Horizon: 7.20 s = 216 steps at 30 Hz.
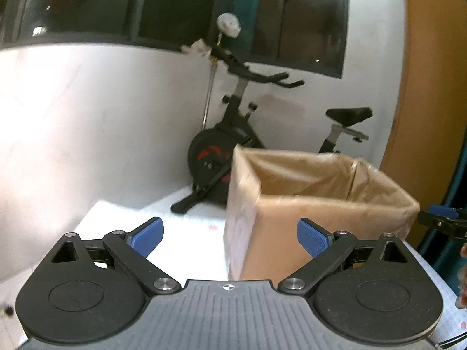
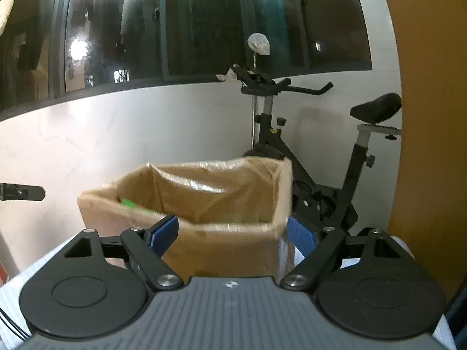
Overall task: Organize snacks
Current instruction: 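Lower both tools back toward the snack pile, then grasp the yellow chip bag with the left tool while the right tool grasps the gold foil packet, then lift both held packets and carry them over the lined box, then open both tools to drop the packets into the box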
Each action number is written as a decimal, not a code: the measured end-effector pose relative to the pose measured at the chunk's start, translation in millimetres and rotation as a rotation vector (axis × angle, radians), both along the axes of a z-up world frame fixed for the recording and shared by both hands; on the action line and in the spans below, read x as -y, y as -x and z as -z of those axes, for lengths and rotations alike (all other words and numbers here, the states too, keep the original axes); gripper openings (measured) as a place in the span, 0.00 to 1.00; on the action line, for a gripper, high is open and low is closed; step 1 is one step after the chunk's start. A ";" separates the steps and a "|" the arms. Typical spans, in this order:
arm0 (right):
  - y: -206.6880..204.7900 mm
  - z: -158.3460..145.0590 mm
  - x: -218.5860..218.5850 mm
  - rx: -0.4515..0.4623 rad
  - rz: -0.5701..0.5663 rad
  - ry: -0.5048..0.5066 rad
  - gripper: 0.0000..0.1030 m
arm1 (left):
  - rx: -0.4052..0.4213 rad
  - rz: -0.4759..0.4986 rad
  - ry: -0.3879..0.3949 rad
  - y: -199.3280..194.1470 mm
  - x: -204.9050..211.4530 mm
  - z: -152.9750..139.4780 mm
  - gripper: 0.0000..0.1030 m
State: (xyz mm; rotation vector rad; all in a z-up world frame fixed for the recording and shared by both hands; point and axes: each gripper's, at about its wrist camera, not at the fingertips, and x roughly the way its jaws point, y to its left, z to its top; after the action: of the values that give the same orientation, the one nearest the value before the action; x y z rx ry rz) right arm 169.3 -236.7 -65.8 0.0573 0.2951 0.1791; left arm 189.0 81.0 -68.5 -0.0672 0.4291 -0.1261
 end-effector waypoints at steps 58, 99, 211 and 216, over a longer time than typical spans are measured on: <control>58.5 151.3 -37.8 -0.467 -0.070 0.145 0.78 | -0.449 0.283 0.117 37.0 89.5 153.5 0.80; 49.6 150.5 -36.5 -0.466 -0.089 0.189 0.35 | -0.294 0.035 0.193 54.8 30.9 116.3 0.71; -110.2 -15.6 -44.6 -0.049 -0.108 0.115 0.55 | -0.035 0.174 -0.047 -131.0 120.5 -38.2 0.79; -106.5 -9.5 -37.9 -0.068 -0.085 0.102 0.65 | -0.064 0.133 -0.045 -138.0 108.5 -29.3 0.87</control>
State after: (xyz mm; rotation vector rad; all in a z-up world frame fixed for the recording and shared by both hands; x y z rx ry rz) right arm 275.8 -198.8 -56.3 -0.0505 0.3744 0.2465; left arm 327.0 -27.5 -39.2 0.0015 0.5003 -0.2460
